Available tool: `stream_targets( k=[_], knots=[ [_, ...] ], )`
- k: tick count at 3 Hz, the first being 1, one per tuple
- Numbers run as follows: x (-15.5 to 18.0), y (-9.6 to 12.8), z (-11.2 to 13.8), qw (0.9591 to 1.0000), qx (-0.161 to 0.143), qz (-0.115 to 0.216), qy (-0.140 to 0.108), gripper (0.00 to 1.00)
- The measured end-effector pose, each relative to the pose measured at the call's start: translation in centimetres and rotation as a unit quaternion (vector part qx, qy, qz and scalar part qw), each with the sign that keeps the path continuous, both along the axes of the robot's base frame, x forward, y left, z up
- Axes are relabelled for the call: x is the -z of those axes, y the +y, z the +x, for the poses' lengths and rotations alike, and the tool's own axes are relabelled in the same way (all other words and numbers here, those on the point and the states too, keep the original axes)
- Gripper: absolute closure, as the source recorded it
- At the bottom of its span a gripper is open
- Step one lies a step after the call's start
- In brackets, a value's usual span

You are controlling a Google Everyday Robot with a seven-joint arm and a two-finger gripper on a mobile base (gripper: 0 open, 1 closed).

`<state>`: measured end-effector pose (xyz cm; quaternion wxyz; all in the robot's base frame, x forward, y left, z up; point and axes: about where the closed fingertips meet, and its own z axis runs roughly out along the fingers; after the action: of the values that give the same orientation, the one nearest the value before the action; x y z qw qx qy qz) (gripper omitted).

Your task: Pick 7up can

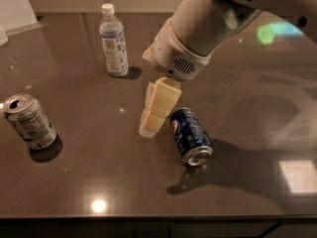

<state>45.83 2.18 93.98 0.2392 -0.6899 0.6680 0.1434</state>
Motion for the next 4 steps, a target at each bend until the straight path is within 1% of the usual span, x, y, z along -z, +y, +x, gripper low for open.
stream_targets(
  k=[1, 2, 3, 4],
  knots=[
    [-0.5, 3.9, 0.1, 0.9988, -0.007, 0.049, 0.002, 0.00],
    [-0.3, 7.7, -0.4, 0.9956, -0.017, 0.092, 0.009, 0.00],
    [0.7, 10.7, -1.0, 0.9926, -0.026, 0.118, 0.015, 0.00],
    [2.2, 13.3, -1.2, 0.9902, -0.034, 0.134, 0.018, 0.00]
  ],
)
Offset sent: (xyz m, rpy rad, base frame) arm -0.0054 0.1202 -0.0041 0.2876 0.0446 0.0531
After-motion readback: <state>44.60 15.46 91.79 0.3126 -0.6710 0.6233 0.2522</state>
